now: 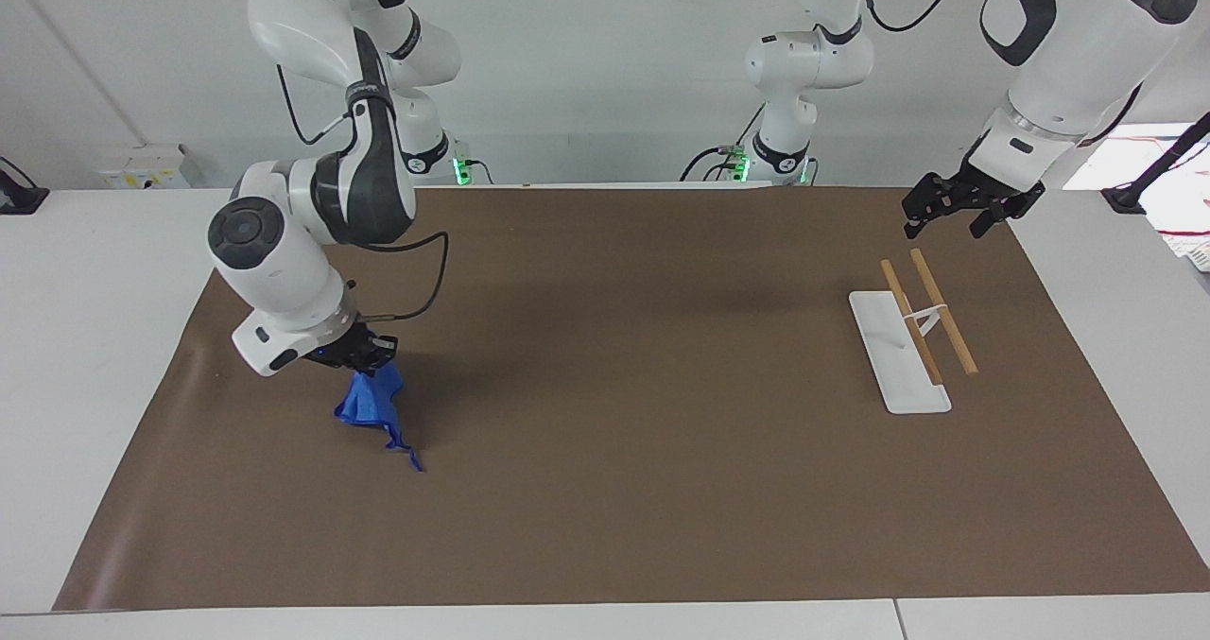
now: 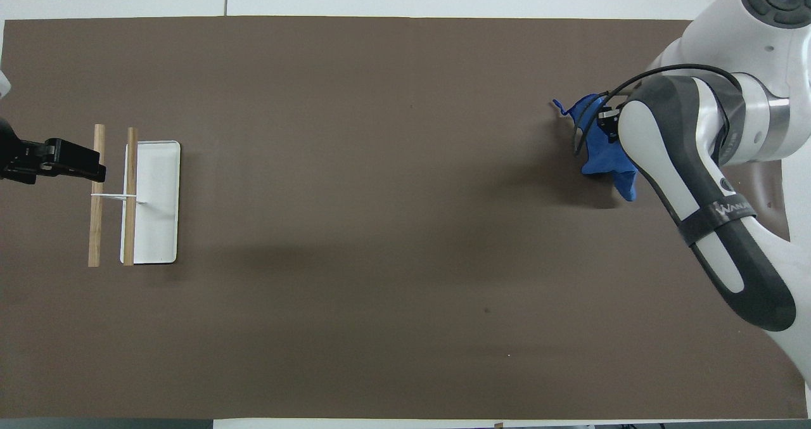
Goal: Right arm passes towel to left arm to hang
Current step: 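Carry the blue towel toward the left gripper with the right gripper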
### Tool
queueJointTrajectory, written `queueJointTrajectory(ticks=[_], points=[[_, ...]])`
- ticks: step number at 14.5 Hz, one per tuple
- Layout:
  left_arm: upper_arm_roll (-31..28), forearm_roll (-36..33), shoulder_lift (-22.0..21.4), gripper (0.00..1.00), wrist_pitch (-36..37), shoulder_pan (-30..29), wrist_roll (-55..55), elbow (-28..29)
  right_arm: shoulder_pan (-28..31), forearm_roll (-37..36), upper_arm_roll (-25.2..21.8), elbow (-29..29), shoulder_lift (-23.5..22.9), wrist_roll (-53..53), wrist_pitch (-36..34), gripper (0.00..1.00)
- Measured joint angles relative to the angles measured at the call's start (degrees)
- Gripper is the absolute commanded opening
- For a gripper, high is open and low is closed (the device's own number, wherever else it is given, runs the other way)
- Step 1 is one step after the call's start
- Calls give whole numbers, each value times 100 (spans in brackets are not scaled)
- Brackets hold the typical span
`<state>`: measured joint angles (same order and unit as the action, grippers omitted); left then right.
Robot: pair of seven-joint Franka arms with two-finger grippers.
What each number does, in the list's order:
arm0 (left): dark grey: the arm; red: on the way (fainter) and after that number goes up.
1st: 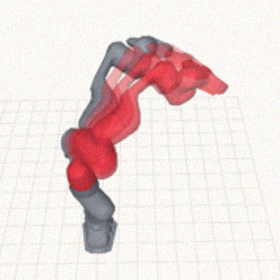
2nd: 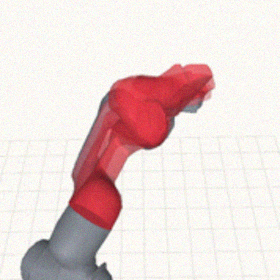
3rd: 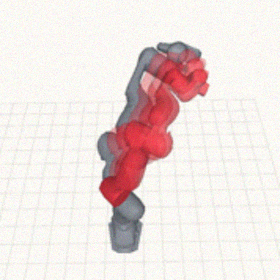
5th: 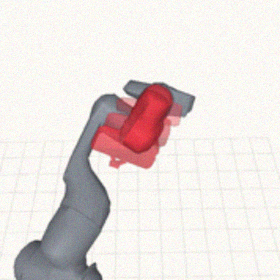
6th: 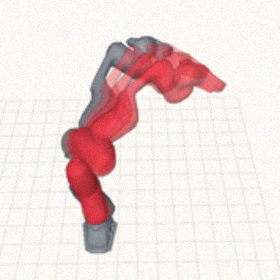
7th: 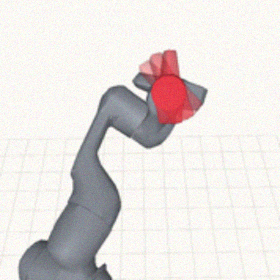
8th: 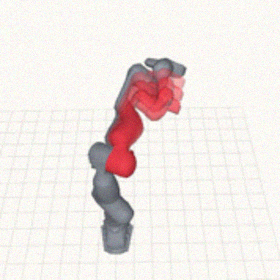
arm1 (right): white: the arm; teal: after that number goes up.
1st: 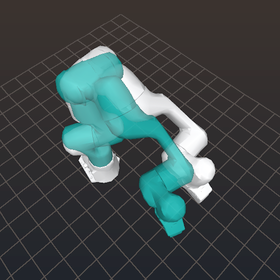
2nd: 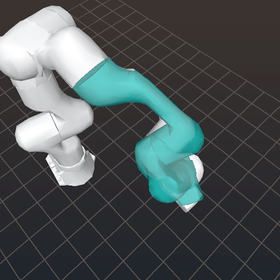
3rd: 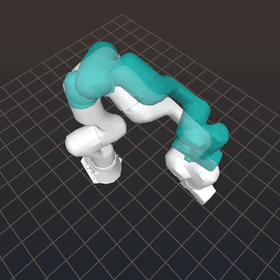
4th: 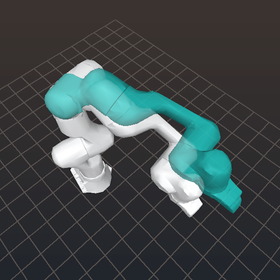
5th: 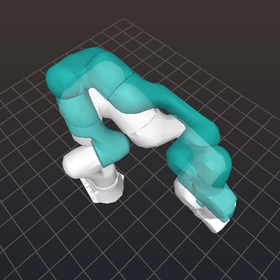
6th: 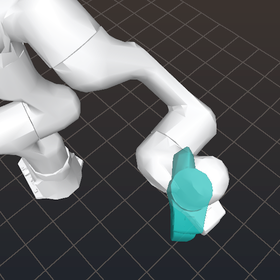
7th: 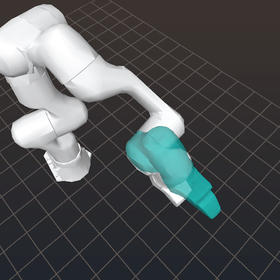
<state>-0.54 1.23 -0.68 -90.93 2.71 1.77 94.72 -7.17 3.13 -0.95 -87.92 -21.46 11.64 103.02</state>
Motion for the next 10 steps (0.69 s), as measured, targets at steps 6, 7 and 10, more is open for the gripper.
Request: queueJointTrajectory(ticks=[6,7,10], points=[[5,16,-20,100,-44,1,-1,6,-1110,1179,36,235,-28,2812,174,0],[7,105,-20,100,-60,1,-39,19,-1346,1374,37,240,-35,3248,399,0],[25,718,11,100,-411,9,-902,196,-1752,2096,35,247,-54,4258,1112,0]])
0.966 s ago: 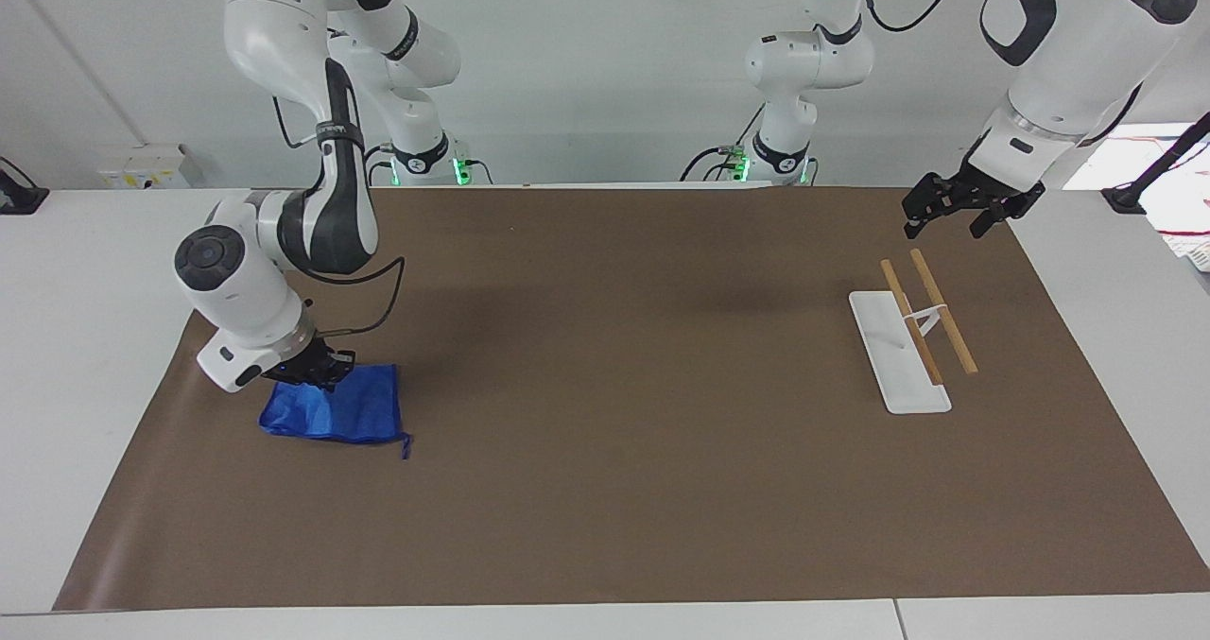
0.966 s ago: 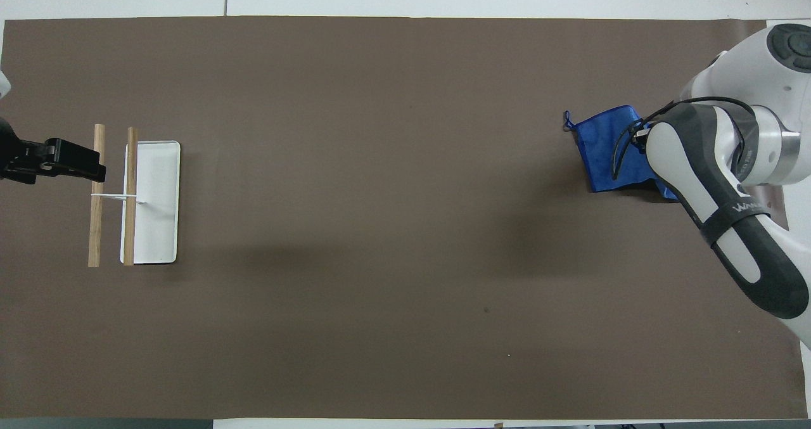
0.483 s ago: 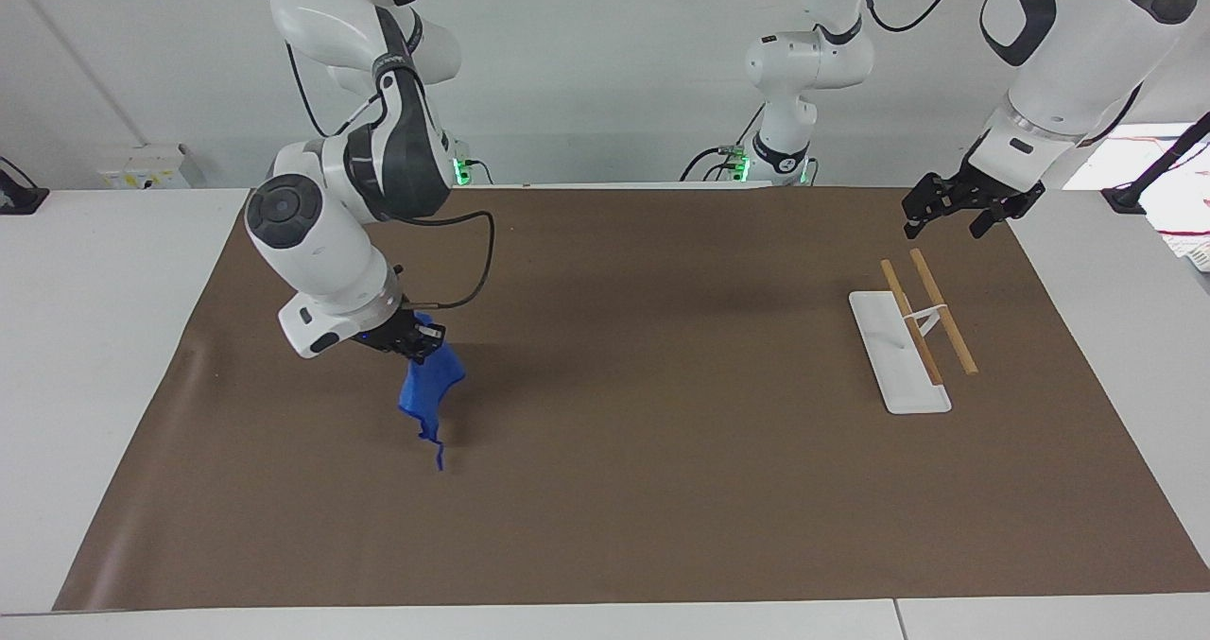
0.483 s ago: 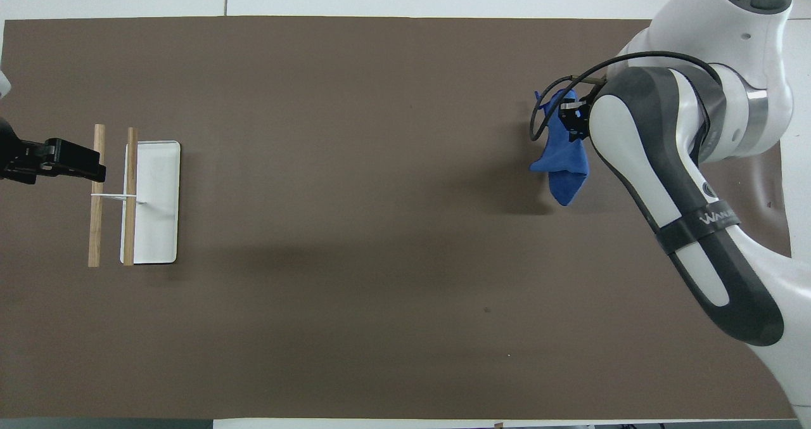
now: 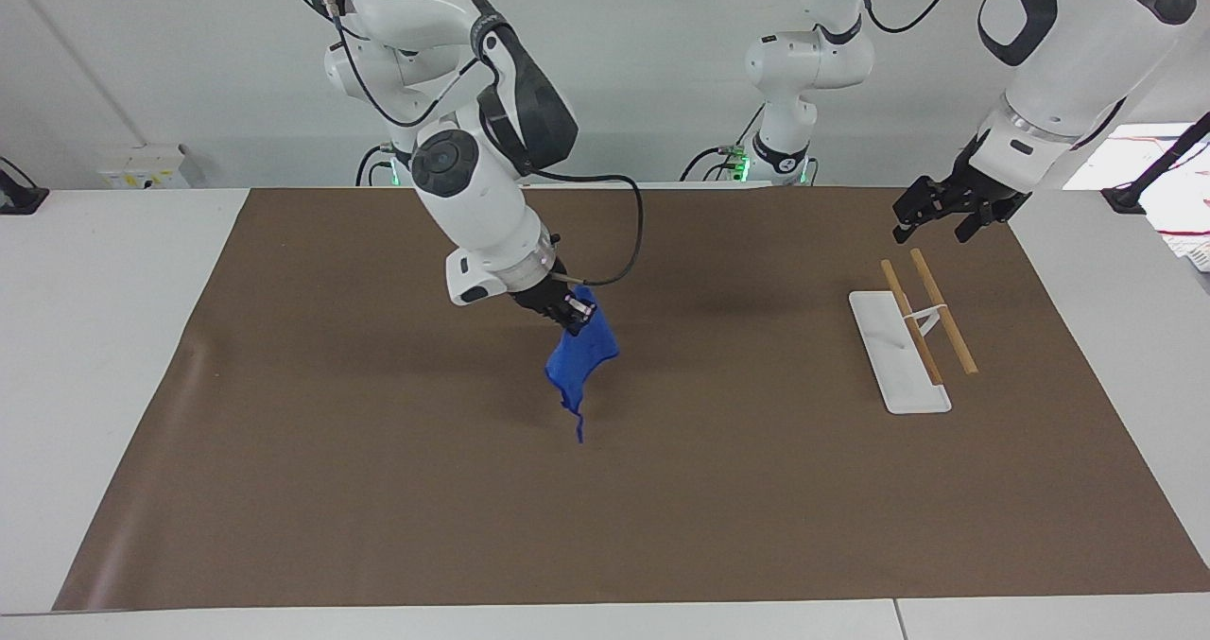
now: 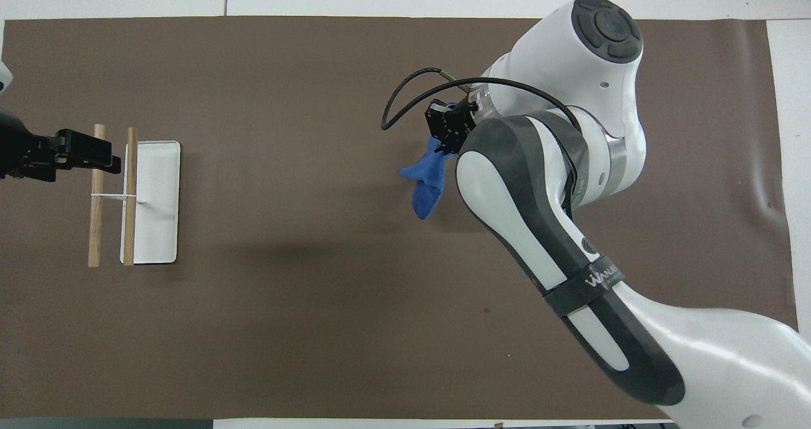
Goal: Right arm passes towel to left arm to hang
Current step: 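Carry the blue towel toward the left gripper with the right gripper, then close the left gripper on the towel beside the right gripper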
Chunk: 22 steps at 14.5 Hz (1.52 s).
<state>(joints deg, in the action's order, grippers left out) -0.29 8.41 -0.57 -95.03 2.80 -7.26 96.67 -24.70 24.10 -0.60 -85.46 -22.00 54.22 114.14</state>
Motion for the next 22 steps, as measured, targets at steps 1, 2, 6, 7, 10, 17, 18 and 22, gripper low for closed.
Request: queueJointTrajectory(ticks=[1,2,6,7,10,17,18,22], points=[[17,216,23,100,-177,6,-387,119,-76,255,-1,2,-8,247,194,0],[31,449,47,100,-389,24,-777,262,-175,452,0,3,-18,481,379,0],[49,1381,178,100,-1562,376,-2463,913,-875,648,3,-4,-77,1811,1334,0],[53,1535,258,100,-1791,526,-2825,999,-1039,720,3,-4,-92,2108,1543,0],[62,1857,587,100,-2294,917,-3557,1113,-1281,947,0,-6,-121,2487,1838,0],[68,1964,788,97,-2920,1308,-4377,1474,-1311,1050,-4,-7,-149,2587,1856,0],[68,1964,787,97,-2942,1336,-4451,1504,-1311,1050,-4,-7,-150,2587,1856,0],[68,2030,778,89,-3204,1413,-4751,1724,-1311,1051,-4,-7,-167,2587,1856,0]])
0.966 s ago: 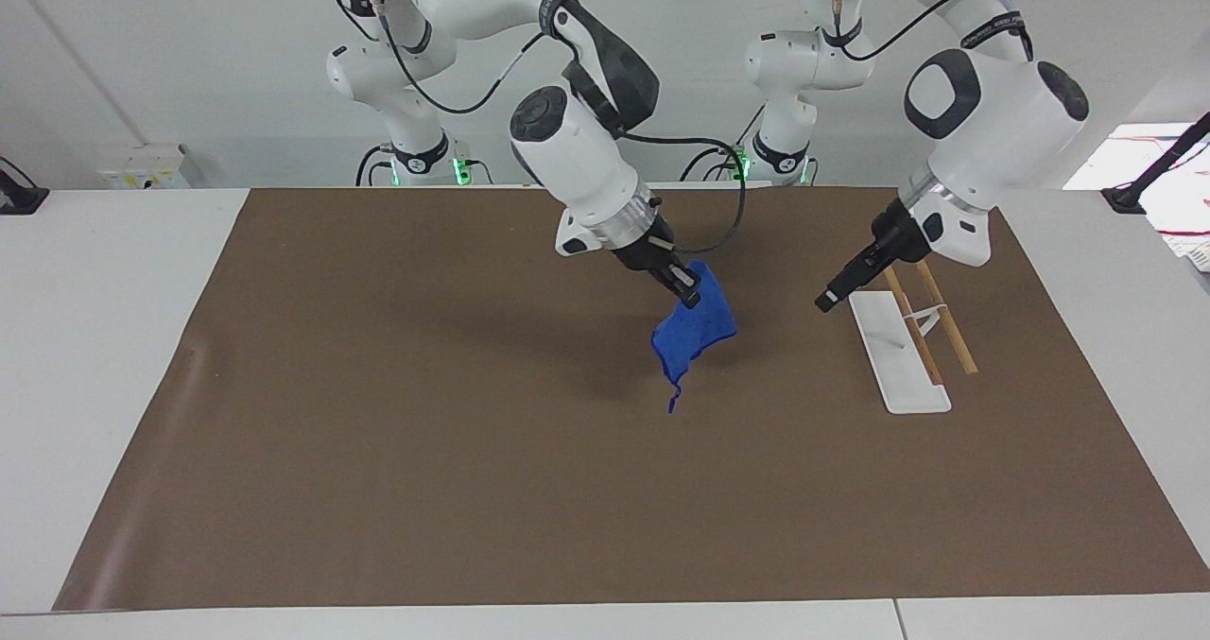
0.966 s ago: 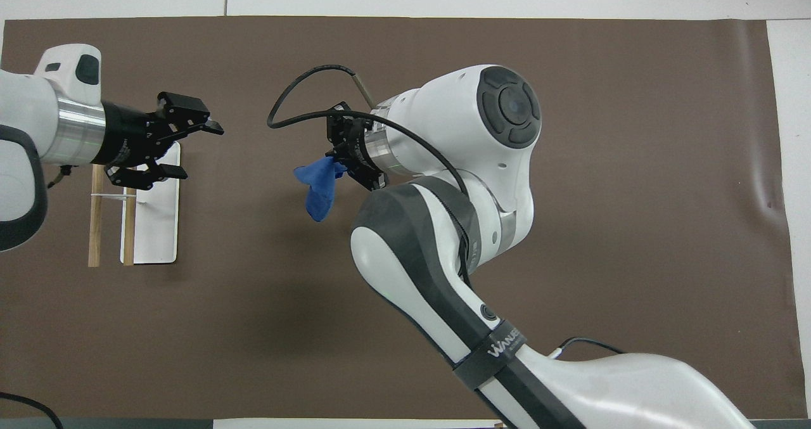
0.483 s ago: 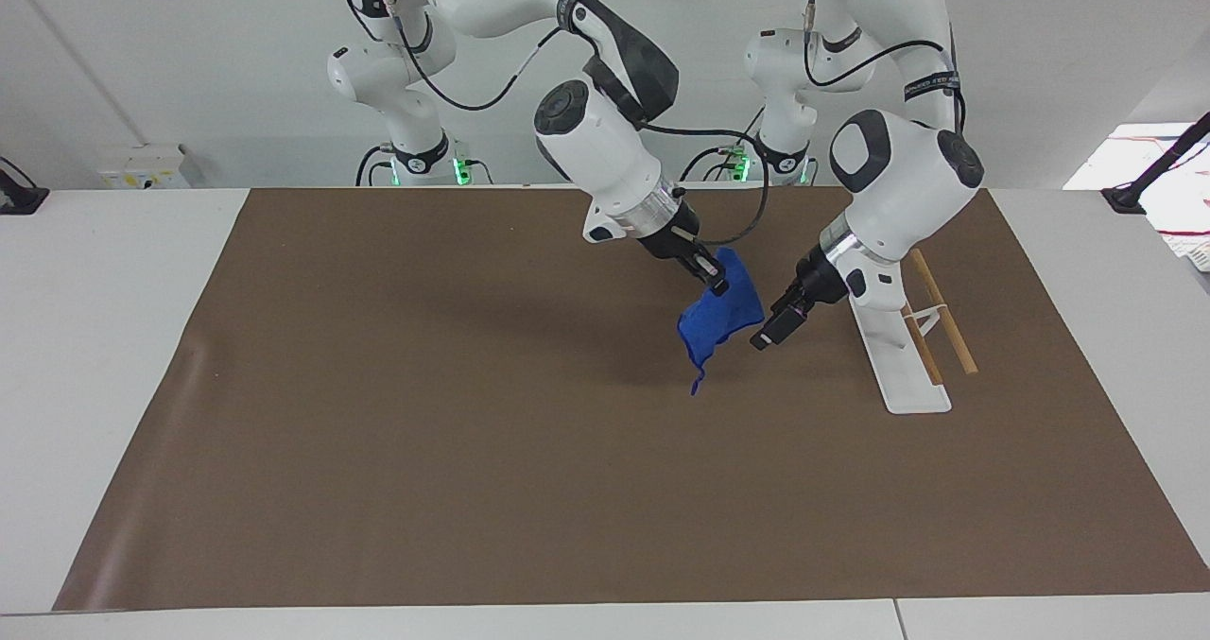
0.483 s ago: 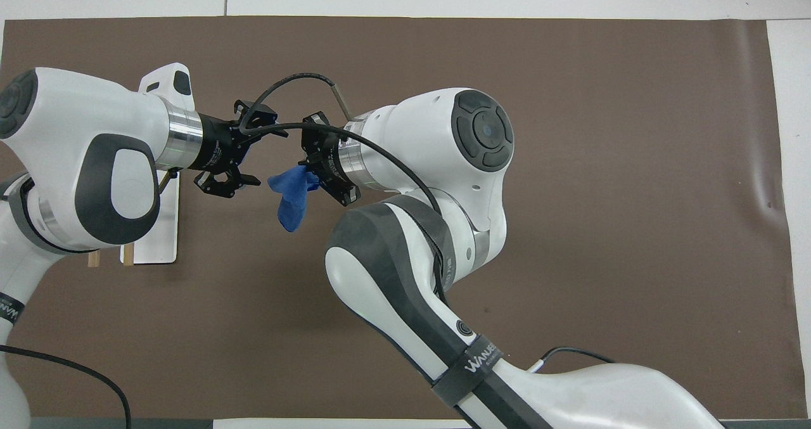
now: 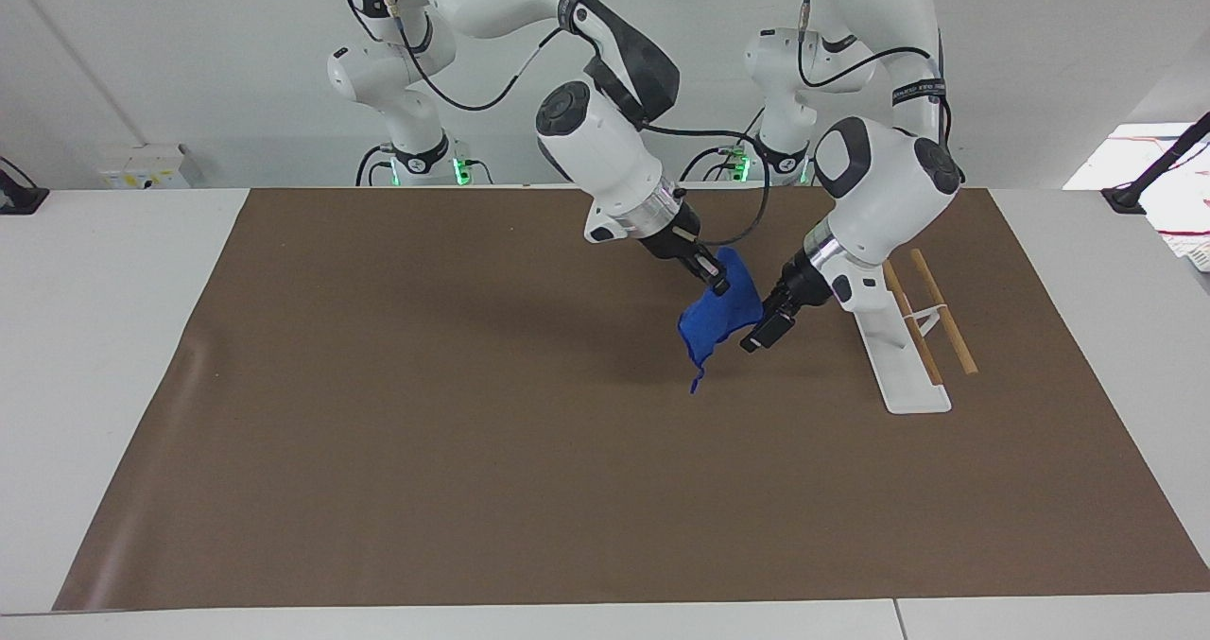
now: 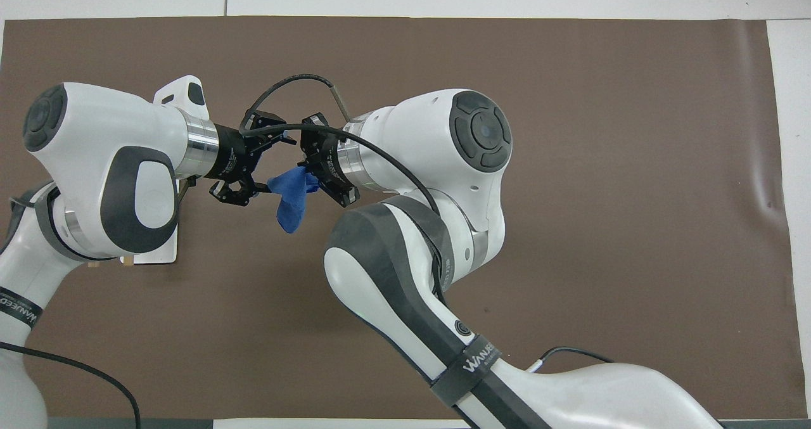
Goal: Right arm passes towel to left arm to hang
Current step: 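Close the left gripper on the towel beside the right gripper, then open the right gripper and withdraw it while the left gripper pulls the towel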
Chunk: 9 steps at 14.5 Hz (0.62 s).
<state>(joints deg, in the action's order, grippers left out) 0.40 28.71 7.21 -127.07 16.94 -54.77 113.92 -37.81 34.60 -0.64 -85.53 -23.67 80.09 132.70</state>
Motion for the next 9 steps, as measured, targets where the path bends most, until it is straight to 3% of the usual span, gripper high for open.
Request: queueJointTrajectory(ticks=[1,2,4,9], points=[[1,46,-5,77,-74,26,-24,43,0,0,0,0,-6,0,0,0],[0,81,-9,59,-154,47,-46,66,0,0,0,0,-10,0,0,0],[1,163,-21,0,-220,87,-84,77,0,0,0,0,-12,0,0,0],[-3,205,-50,0,-222,137,-229,84,0,0,-4,0,-12,0,0,0]])
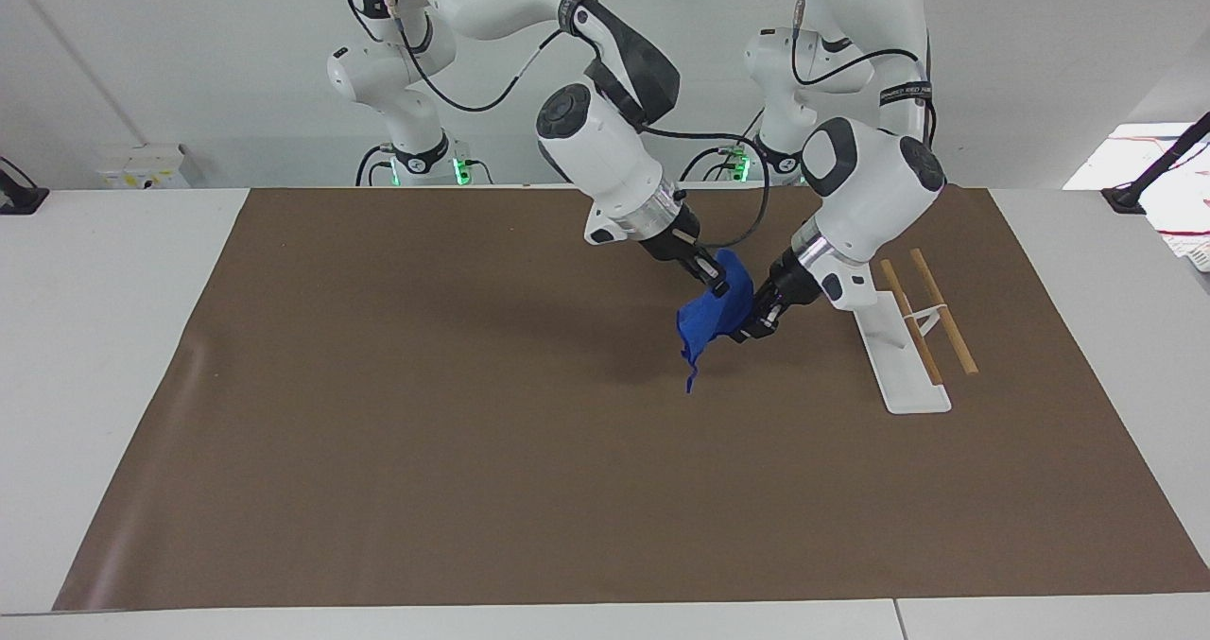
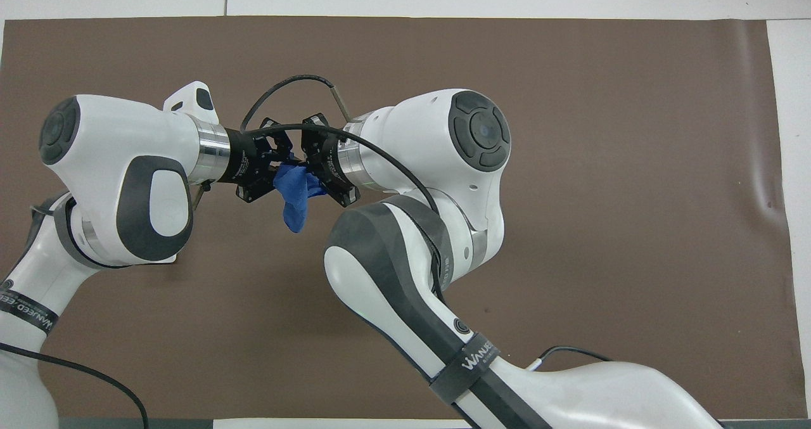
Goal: Right arm passes towel to left arm to hang
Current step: 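Open the right gripper and withdraw it while the left gripper pulls the towel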
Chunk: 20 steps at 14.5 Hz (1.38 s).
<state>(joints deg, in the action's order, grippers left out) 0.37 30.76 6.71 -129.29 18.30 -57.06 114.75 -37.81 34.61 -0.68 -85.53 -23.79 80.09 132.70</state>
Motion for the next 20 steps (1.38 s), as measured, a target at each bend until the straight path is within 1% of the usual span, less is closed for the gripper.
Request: queueJointTrajectory(ticks=[4,5,6,7,8,10,12,13,15,17,20], points=[[-57,0,-45,0,-18,-10,0,-30,0,0,0,0,0,0,0,0],[-80,0,-69,0,-38,-14,1,-40,0,0,0,0,0,0,0,17],[-98,0,-106,0,-59,-18,1,-47,0,0,0,0,0,0,0,48],[-114,0,-161,0,-78,-45,1,-48,0,0,-1,0,0,0,0,81],[-124,-2,-226,0,-92,-116,11,-50,0,0,-4,0,0,0,3,100],[-145,-45,-392,0,-97,-310,75,-52,5,-9,-26,1,0,-36,10,100],[-156,-281,-570,0,-96,-481,95,-51,31,-38,-65,0,0,-305,11,100],[-158,-435,-657,0,-96,-548,96,-50,69,-154,-79,0,0,-565,5,100],[-162,-760,-808,0,-95,-661,96,-42,248,-801,-103,6,6,-1099,-177,100],[-171,-1122,-984,0,-93,-830,95,-6,612,-1575,-120,15,41,-2025,-736,100],[-181,-1411,-1231,0,-92,-1210,95,175,1349,-2148,-155,22,217,-3776,-1741,100]])
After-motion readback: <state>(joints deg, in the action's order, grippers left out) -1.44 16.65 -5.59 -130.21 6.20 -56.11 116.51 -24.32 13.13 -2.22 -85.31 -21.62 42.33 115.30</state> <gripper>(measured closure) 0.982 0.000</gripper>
